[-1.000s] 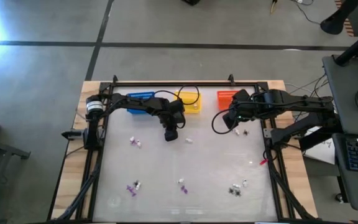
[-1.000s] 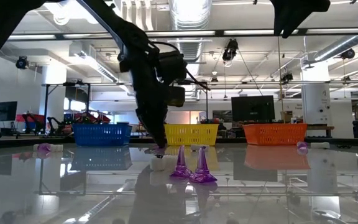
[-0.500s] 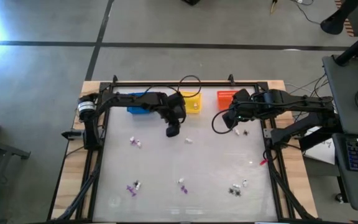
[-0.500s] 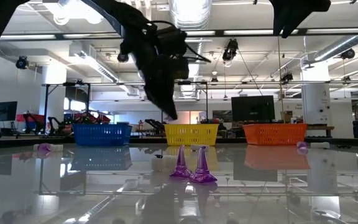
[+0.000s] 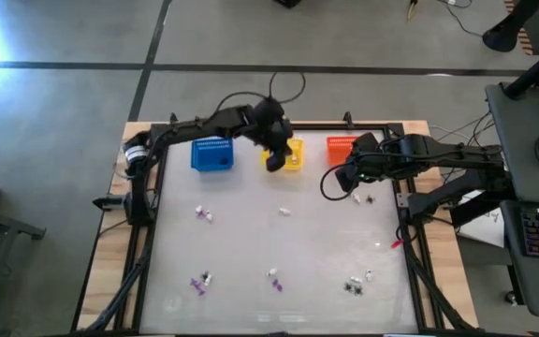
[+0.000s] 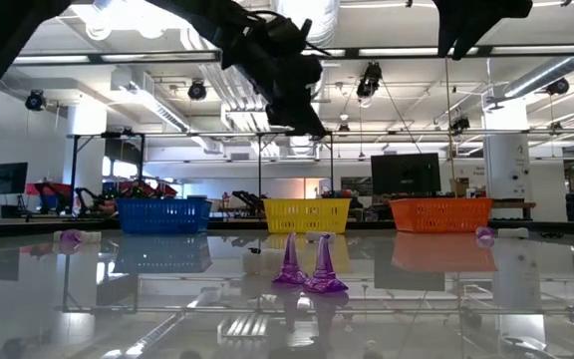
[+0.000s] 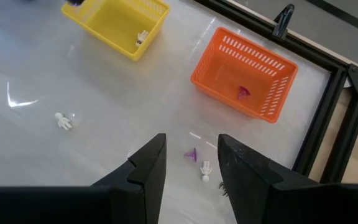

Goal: Sort Halloween decoration
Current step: Put the purple hat toy into the orange bin

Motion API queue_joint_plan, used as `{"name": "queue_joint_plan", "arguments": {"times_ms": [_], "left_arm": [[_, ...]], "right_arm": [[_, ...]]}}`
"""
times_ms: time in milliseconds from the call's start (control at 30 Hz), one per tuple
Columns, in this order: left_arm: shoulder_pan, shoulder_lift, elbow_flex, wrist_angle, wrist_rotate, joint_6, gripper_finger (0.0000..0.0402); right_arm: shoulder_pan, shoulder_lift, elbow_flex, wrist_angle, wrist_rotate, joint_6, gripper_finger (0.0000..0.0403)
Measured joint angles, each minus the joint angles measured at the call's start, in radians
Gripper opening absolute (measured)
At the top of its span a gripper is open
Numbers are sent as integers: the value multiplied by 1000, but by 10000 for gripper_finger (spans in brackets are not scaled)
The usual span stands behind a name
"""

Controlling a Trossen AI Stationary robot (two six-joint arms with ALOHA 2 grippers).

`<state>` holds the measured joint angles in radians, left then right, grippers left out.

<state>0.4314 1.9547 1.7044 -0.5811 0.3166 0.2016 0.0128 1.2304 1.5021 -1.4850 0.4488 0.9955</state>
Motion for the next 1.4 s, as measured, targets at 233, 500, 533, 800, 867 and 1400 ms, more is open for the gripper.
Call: {"name": "queue_joint_plan", "arguments": {"times_ms": [233,500,533,800,867,1400], "left_arm": [[23,55,115,-8,16,25,0],[31,125,246,-14,77,25,0],[32,135,268,-17,88,25,0],[41,300,548,-126,140,34,0],[42,362,641,-181,163,52,0],[44,357,530,63,193,20,0]], "right_arm": [[0,0,0,1,0,-2,137],[0,0,0,0,0,-16,137],[0,0,0,0,-1,-16,137],[0,-8,0,-1,-2,-14,137],[0,-7,0,-1,-2,-14,137],[0,-7,0,2,-2,-11,137]]}}
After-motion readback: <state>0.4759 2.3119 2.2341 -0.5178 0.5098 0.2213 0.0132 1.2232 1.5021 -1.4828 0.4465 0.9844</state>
